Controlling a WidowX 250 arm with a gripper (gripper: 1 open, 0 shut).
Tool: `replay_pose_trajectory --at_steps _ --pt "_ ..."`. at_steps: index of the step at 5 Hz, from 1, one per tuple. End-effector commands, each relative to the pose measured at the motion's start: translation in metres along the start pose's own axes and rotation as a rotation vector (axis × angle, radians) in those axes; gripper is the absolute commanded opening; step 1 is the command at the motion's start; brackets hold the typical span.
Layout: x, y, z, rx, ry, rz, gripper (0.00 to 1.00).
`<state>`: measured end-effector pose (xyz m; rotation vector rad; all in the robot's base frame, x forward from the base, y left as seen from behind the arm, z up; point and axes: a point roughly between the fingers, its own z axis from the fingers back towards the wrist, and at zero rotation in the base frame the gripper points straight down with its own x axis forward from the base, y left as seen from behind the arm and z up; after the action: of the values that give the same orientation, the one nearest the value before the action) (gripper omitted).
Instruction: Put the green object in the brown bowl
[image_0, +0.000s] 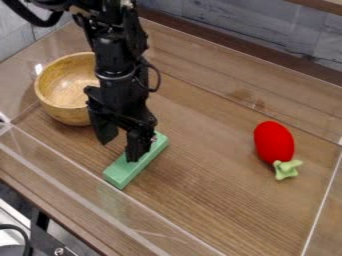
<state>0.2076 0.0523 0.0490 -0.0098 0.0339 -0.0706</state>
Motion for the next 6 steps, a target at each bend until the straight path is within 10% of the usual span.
replay_pose_trajectory --at_steps 1,3,4,6 --pt "0.005 0.009 -0.005 0.002 -0.015 -0.014 1.00" --pt "0.013 -0.008 -0.025 0.002 -0.012 -0.040 1.00" --pt "0.021 -0.009 -0.025 -0.004 -0.014 0.007 0.00" --pt "0.019 -0.001 -0.023 -0.019 -0.017 0.052 0.00"
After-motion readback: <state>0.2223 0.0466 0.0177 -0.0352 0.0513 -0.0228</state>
